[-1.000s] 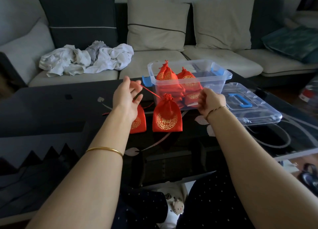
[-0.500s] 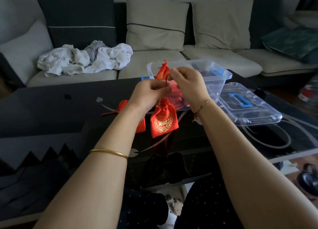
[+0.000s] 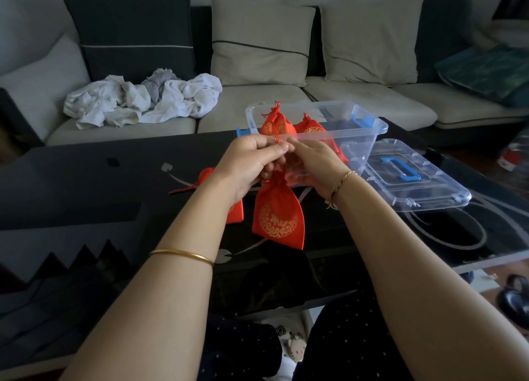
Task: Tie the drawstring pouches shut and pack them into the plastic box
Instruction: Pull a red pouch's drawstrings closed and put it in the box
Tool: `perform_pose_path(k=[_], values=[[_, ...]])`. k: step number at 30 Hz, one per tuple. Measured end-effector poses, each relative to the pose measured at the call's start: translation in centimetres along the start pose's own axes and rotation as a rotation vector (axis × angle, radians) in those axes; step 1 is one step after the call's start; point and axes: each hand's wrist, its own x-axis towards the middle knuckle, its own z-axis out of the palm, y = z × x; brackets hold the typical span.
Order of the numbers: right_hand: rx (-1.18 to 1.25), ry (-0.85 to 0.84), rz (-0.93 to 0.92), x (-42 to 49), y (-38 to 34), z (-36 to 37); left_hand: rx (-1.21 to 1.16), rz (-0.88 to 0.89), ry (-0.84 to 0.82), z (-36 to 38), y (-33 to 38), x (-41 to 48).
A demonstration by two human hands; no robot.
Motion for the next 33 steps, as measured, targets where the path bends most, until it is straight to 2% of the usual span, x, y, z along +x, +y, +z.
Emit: perform_pose_path(k=[3, 6, 8, 11, 14, 17, 19, 22, 25, 28, 33], values=[[0.077, -0.034, -0.004, -0.1, 0.1, 0.0, -0.035, -0.037, -0.017, 0.0, 0.1, -0.1], [0.033, -0.038, -0.043, -0.1, 0.2, 0.0, -0.043, -0.048, -0.03, -0.1, 0.1, -0.2], [0.042, 0.047, -0.08, 0.0, 0.1, -0.3, -0.056, -0.044, -0.02, -0.3, 0.1, -0.2], [0.198, 0.142, -0.054, 0.2, -0.1, -1.0, -0.161, -0.087, 0.008, -0.6, 0.0, -0.2], [0.228, 0.038, 0.009, 0.0, 0.0, -1.3, -0.204, -0.138, 0.089, -0.6, -0.2, -0.2], [0.106, -0.082, 0.166, -0.5, 0.1, -1.6, -0.181, -0.113, 0.137, -0.7, -0.3, -0.1], [-0.105, -0.135, 0.249, -0.8, 0.2, -1.7, -0.131, -0.091, 0.122, -0.8, -0.3, -0.2], [-0.251, -0.014, 0.181, -0.4, 0.6, -1.5, 0.016, -0.046, 0.074, -0.7, -0.3, -0.3], [-0.108, 0.041, 0.019, 0.1, 0.5, -1.2, 0.165, 0.037, 0.015, -0.3, -0.2, -0.5], [0.072, -0.049, 0.066, 0.2, 0.8, -0.7, 0.313, 0.163, 0.053, -0.1, -0.2, -0.4], [0.183, -0.146, 0.083, 0.0, 1.0, -0.7, 0.578, 0.347, 0.145, 0.3, -0.6, -0.5]])
